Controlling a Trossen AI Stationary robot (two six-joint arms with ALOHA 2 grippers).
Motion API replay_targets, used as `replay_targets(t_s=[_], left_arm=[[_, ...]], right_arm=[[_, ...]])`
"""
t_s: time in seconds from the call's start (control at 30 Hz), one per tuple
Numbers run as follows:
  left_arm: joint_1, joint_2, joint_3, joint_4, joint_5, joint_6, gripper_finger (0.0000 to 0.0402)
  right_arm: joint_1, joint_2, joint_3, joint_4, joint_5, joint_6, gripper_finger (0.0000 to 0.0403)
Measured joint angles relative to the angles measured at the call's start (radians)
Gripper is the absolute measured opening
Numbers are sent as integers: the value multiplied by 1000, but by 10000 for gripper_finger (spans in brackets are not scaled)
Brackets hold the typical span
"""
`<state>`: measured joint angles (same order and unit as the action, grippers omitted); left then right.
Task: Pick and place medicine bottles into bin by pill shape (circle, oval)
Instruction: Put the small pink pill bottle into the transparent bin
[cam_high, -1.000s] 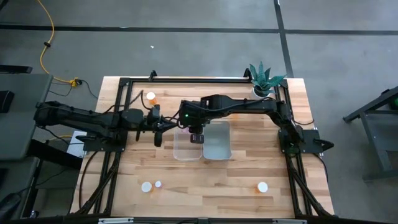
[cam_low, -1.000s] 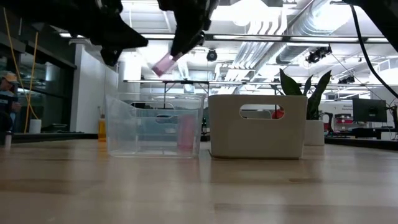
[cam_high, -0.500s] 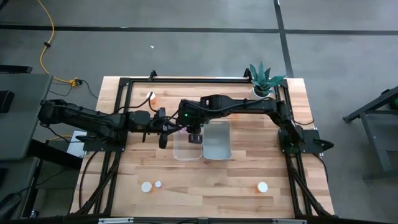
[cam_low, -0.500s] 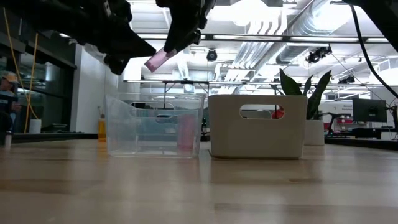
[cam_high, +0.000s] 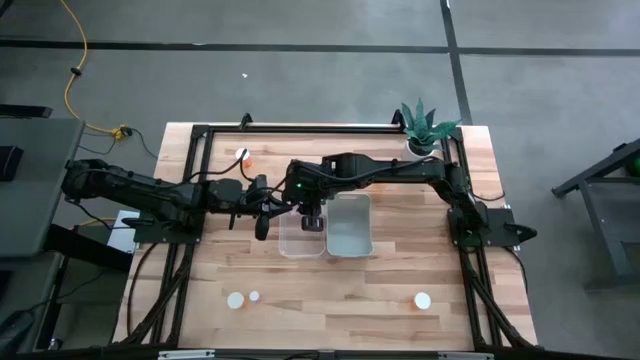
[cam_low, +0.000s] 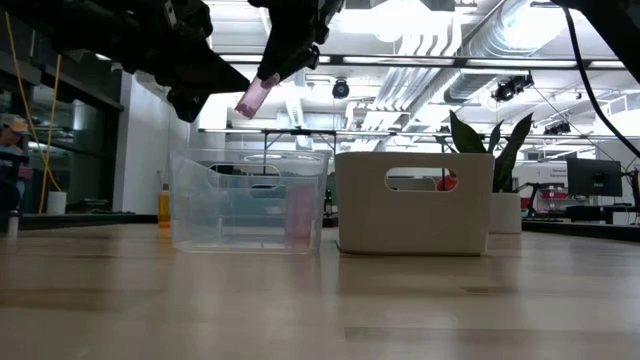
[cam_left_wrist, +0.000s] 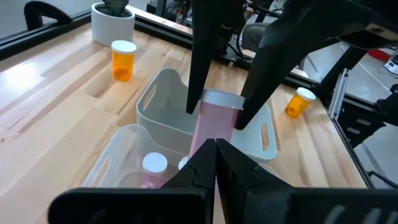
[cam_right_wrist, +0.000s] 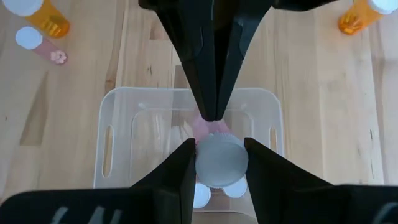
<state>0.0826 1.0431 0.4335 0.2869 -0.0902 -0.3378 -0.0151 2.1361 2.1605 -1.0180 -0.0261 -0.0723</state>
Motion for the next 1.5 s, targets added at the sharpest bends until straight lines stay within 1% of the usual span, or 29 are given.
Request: replay_targets(t_s=[0.2,0.5,0.6,0.7,0.77,0.87,0.97,1.07,1.17,1.33,1.5], left_arm=[[0,0,0,-3,-1,0,0],[1,-5,0,-20,12,0,0],[25,-75,0,-119,59,0,0],[49,-172,0,-246,53,0,0],[62,-249,0,-314,29,0,0],[74,-368,0,-403,-34,0,0],[75,-470,0,-450,-105,0,0],[75,-544,0,-470,-139,0,0],[75,-586,0,-479,-162,0,0],[75,-600,0,-479,-182,0,0],[75,-596,0,-479,-183,0,0]], right_arm=[[0,0,0,34,-11,2,99],[-2,0,0,29,-10,-11,99],[-5,0,0,-9,-6,-13,99],[-5,0,-1,-34,-4,-13,99],[-5,-2,-26,-8,-4,-7,99],[-5,0,-95,50,-5,4,99],[-5,0,-201,170,-4,12,99],[-4,2,-287,245,-4,60,99],[-4,1,-352,290,3,72,99],[8,1,-426,316,82,74,99],[10,2,-444,354,69,76,99]])
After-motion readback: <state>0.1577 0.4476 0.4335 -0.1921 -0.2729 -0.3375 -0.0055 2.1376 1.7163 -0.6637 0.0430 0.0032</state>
